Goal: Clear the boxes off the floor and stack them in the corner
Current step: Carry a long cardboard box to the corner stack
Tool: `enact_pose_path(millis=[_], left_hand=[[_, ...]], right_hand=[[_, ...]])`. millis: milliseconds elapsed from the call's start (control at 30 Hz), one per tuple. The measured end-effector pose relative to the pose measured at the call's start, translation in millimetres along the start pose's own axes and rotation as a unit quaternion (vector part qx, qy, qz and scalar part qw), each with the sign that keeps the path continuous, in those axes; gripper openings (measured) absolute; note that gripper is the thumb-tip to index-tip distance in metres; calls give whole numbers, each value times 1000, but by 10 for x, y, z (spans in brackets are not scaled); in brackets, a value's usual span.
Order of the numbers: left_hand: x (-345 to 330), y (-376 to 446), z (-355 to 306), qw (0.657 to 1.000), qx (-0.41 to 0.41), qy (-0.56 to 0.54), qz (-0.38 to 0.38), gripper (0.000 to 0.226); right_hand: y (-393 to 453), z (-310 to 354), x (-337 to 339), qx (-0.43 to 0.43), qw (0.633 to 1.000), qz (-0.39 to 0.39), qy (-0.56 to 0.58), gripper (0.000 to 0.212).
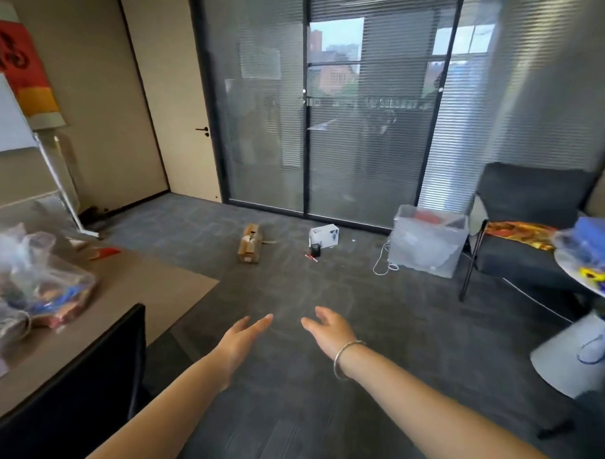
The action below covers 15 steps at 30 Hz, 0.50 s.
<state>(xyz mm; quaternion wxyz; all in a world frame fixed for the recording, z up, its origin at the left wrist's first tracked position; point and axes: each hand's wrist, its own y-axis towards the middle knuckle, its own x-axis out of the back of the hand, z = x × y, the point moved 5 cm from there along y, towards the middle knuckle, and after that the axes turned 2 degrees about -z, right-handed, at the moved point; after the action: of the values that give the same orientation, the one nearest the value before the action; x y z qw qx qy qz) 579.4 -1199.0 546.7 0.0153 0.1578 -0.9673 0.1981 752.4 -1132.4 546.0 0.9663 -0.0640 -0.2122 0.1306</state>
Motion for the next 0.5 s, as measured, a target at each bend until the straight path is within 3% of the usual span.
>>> enact_pose_path(millis=[167, 500], left_hand=[[-258, 1029, -562, 1000, 2, 14, -21, 83], [-336, 3719, -1395, 998, 33, 17, -42, 80]], right_hand=[[1359, 238, 343, 8, 1000, 1, -18, 62], [4152, 444, 181, -11, 999, 35, -31, 64]])
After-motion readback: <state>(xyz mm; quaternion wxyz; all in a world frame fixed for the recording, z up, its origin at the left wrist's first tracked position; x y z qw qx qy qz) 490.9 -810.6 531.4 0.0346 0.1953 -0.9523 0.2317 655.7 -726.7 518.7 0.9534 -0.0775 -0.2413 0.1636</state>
